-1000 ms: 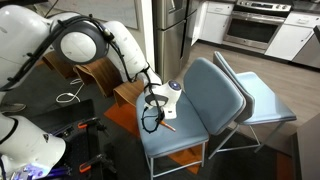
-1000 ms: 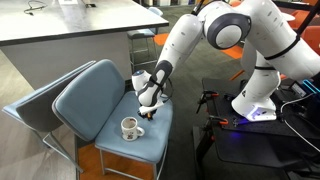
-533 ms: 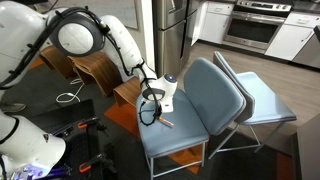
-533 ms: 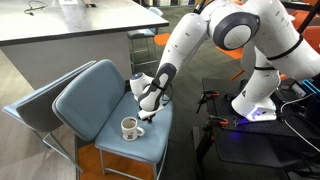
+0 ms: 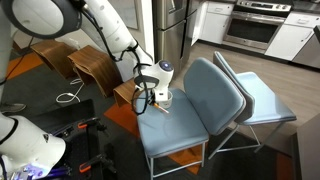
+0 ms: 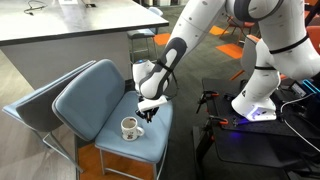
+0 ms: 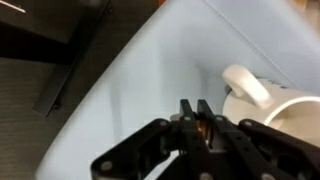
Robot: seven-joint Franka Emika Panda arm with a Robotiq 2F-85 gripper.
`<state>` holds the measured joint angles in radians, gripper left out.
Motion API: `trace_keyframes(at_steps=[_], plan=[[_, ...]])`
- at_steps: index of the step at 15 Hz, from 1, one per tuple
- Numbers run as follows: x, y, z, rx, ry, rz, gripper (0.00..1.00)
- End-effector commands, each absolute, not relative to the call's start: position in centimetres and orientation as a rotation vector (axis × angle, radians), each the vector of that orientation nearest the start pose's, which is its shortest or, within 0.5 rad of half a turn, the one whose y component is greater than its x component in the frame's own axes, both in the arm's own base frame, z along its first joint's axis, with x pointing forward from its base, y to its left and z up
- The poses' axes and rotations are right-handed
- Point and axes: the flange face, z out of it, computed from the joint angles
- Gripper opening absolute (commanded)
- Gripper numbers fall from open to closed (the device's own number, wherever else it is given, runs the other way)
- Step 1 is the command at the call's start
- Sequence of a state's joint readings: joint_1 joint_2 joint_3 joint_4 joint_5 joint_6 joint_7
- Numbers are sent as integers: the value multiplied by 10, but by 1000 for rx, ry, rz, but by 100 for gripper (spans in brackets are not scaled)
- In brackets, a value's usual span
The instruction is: Pick the pen on the chair and put it in the mug
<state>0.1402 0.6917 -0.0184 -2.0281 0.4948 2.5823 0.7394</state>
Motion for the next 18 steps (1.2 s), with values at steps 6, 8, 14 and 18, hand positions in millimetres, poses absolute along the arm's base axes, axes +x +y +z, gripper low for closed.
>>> trace_keyframes(at_steps=[6,8,14,18], plan=[[569,65,145,-2418,1229,347,3],[578,69,148,-2384,1128,383,3],[592,79,142,-2271,1002,586,3],[602,82,125,-2253,941,645,3]])
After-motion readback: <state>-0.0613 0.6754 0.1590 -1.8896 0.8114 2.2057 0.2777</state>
